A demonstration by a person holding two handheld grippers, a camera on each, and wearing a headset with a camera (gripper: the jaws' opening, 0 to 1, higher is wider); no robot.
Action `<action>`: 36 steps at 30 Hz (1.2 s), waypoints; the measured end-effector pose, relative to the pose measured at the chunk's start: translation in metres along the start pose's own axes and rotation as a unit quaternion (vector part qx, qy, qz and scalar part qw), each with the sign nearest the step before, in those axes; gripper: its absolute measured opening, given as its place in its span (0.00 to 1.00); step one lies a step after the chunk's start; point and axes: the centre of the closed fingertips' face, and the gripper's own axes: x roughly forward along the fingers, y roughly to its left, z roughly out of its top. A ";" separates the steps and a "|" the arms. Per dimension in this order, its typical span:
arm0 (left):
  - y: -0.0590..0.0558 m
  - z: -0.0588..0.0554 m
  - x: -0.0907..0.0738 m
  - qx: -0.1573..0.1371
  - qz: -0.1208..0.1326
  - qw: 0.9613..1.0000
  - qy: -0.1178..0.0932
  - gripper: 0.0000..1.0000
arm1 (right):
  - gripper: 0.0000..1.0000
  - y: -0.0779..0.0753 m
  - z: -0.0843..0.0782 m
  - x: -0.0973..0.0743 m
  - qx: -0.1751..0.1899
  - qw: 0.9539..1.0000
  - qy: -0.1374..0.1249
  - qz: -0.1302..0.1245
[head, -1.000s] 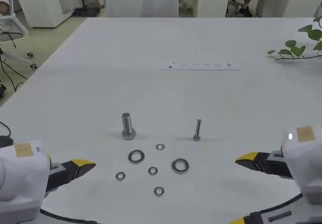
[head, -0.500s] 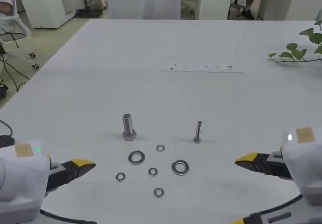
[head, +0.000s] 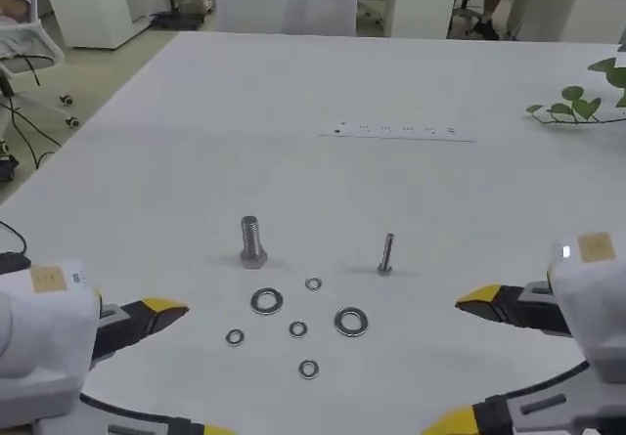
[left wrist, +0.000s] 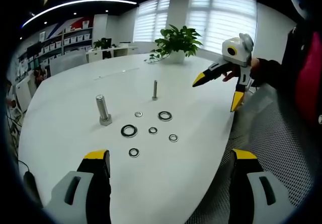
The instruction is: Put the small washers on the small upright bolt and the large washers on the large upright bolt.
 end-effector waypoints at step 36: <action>0.013 0.020 0.012 0.021 0.003 1.000 -0.014 1.00 | 0.75 -0.038 0.089 0.051 -0.156 0.985 0.049 0.053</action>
